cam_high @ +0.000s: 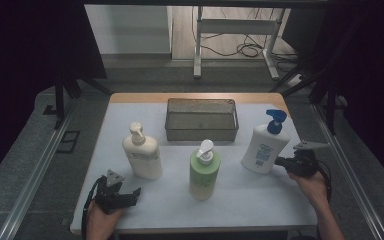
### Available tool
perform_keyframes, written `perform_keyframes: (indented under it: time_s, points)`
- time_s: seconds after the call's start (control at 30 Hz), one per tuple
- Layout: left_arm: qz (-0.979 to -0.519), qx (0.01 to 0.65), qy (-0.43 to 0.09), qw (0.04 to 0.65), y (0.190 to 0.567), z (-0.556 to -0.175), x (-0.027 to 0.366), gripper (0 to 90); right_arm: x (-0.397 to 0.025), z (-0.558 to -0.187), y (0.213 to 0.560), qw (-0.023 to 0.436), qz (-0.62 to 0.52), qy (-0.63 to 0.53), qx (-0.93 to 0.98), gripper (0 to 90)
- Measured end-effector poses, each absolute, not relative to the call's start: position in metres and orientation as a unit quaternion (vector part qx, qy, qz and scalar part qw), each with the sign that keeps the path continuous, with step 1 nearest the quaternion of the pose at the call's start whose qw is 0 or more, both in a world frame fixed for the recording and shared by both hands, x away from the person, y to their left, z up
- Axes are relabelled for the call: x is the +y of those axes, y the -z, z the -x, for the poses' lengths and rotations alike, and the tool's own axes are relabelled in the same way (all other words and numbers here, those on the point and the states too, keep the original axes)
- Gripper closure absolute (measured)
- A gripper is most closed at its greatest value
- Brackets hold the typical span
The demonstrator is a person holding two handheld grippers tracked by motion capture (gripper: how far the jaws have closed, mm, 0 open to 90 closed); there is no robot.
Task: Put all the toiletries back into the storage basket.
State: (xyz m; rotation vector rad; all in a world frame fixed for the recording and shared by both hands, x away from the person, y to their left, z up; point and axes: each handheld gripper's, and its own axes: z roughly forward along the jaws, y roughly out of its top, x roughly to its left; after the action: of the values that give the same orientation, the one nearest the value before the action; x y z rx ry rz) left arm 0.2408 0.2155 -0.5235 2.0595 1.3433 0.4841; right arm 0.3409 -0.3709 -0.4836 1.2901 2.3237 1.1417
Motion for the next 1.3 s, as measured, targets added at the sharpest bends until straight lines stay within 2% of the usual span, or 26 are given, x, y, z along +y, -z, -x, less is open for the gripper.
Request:
perform_keyframes:
  time_s: [1.3]
  points:
    - [-0.780, 0.510, -0.183, 0.313, 0.523, -0.241, 0.215, 12.1, -0.347, -0.313, 0.488, 0.108, -0.415, -0.395, 0.813, 85.8]
